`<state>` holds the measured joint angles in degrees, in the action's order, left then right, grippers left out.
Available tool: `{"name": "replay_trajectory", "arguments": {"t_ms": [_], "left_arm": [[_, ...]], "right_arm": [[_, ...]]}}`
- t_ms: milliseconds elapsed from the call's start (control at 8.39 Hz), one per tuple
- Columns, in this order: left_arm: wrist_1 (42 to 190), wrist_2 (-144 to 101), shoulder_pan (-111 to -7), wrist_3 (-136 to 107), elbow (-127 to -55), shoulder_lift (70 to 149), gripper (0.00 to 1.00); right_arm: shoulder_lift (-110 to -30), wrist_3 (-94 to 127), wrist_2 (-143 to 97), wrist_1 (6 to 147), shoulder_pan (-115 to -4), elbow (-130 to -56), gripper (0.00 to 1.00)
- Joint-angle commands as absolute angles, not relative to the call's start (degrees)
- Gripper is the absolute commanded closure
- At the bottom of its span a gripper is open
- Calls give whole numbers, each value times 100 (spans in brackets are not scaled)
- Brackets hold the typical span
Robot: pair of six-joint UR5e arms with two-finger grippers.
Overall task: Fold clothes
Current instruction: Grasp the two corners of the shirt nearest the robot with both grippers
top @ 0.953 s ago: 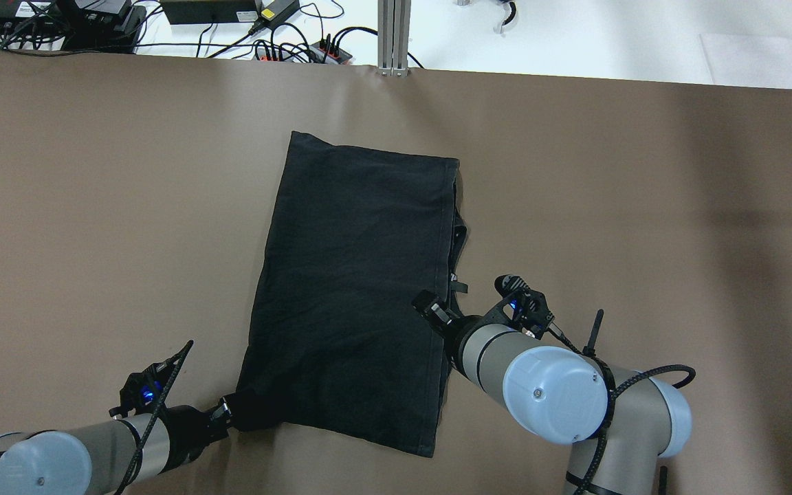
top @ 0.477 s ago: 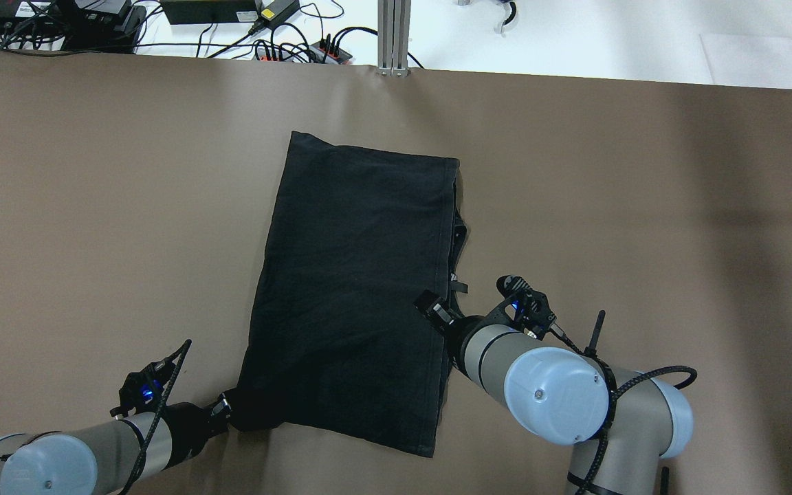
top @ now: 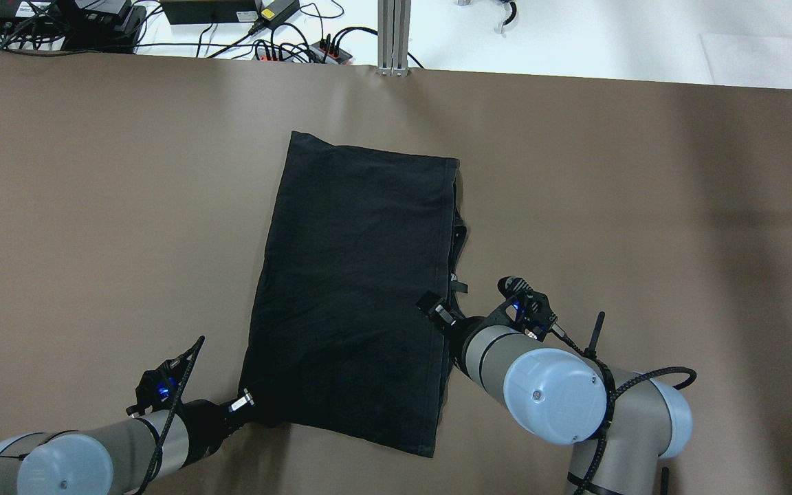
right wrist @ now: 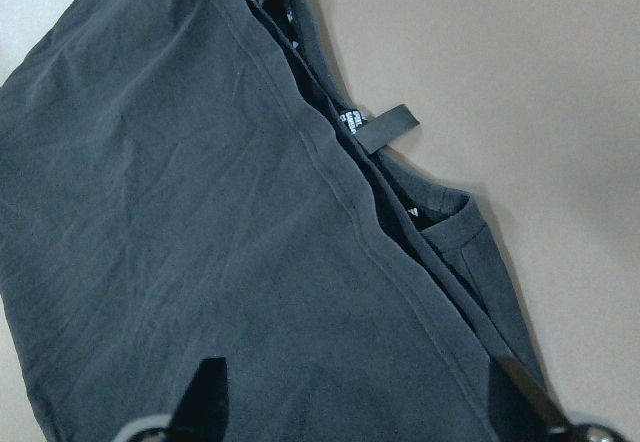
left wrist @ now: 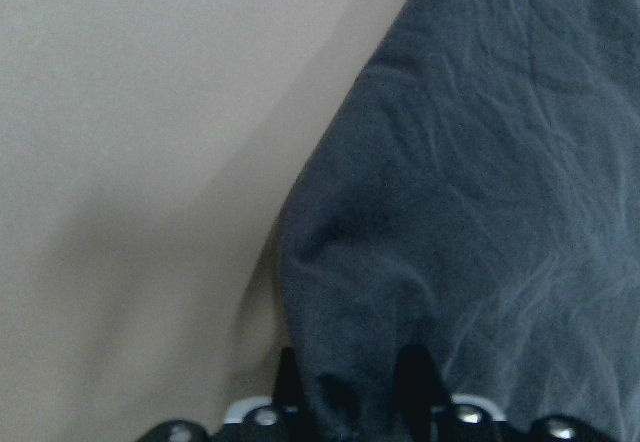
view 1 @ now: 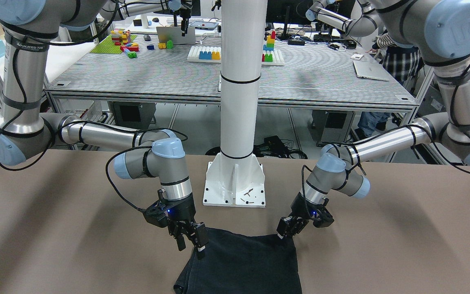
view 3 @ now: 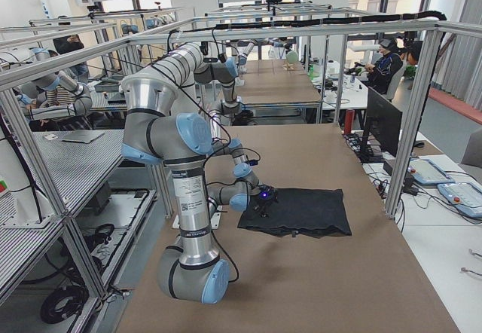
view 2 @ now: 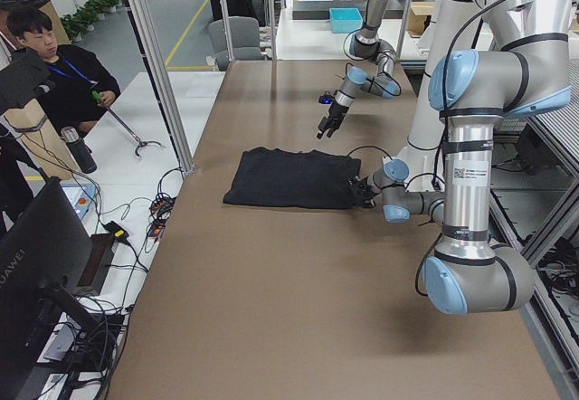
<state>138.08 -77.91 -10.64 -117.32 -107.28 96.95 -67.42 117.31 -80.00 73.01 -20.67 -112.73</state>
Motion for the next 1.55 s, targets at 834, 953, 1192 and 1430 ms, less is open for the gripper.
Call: {"name": "replay_trajectory", "arguments": {"t_ms": [834, 953, 1192, 1430], "left_arm": [[13808, -7787, -1081, -11716, -10767, 9703, 100], [13808, -7787, -1081, -11716, -10767, 9703, 100], [13808, -7778, -1081, -11716, -10775, 9703, 100], [13808, -7778, -1081, -11716, -10775, 9721, 100]], "right_arm": [[-6776, 11725, -7498, 7330, -1363, -10486, 8], [-6759, 11759, -7480, 7321, -1345, -10416, 9], [-6698, 11830, -7410, 7304, -1318, -10345, 12], [-6680, 11987, -7269, 7295, -1257, -10336, 19]]}}
